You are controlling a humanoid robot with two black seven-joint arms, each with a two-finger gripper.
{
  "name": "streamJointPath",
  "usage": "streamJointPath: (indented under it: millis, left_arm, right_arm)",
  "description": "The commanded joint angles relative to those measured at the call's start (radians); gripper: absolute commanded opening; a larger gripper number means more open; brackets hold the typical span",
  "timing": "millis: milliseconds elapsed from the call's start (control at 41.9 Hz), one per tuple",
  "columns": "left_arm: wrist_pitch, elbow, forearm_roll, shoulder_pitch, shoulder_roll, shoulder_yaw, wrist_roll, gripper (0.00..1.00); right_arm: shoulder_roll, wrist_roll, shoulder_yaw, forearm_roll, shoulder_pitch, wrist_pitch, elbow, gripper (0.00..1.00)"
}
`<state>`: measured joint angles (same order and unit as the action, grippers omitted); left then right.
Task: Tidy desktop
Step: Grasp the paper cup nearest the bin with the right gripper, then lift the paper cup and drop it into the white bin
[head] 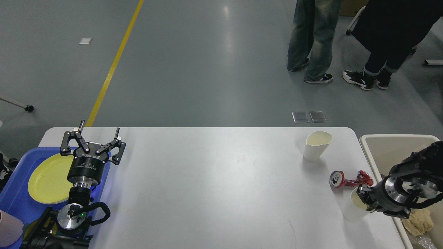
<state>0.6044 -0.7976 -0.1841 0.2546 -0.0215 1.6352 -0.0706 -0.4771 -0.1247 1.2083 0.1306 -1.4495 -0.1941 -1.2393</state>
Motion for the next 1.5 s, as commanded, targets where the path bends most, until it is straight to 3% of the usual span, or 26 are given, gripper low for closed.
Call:
streamJointPath:
  millis: [0, 96, 263, 454, 597, 932, 1099, 1314, 1481]
  left_arm:
    - [0.000, 0.000, 0.000, 0.000, 0.000, 0.000, 0.000, 0.96]
    - [0.000, 0.000, 0.000, 0.000, 0.000, 0.000, 0.000, 0.96]
    - [0.000, 0.000, 0.000, 0.000, 0.000, 0.000, 0.000, 0.96]
    - [0.000, 0.000, 0.000, 0.000, 0.000, 0.000, 0.000, 0.96]
    - [0.000, 0.000, 0.000, 0.000, 0.000, 0.000, 0.000, 0.96]
    - [0.000, 0.000, 0.000, 0.000, 0.000, 0.000, 0.000, 0.96]
    - [0.000, 0.000, 0.000, 0.000, 0.000, 0.000, 0.000, 0.96]
    - [0.000, 0.001, 0.000, 0.000, 0.000, 0.000, 0.000, 0.96]
    - [0.000, 0.000, 0.000, 0.000, 0.000, 0.000, 0.000, 0.96]
  right_arm:
    - [-0.069, 0.000, 0.020, 0.000, -0.106, -0.100, -0.066, 0.00]
    - [-0.120, 0.000, 0.075, 0.000, -0.259, -0.212, -0.137, 0.00]
    - [-0.130, 0.000, 0.218, 0.000, -0.527, -0.315, -0.245, 0.00]
    - [-0.121, 0.000, 0.370, 0.004, -0.848, -0.347, -0.396, 0.00]
    - [-0.117, 0.000, 0.416, 0.007, -0.956, -0.363, -0.440, 0.00]
    - [-0.123, 0.000, 0.470, 0.003, -0.948, -0.337, -0.424, 0.00]
    - [-0.162, 0.000, 0.533, 0.000, -0.881, -0.254, -0.344, 0.00]
    - [-0.310, 0.000, 0.494, -0.005, -0.625, -0.128, -0.122, 0.00]
    - [-0.374, 0.004, 0.343, -0.006, -0.315, -0.013, 0.056, 0.00]
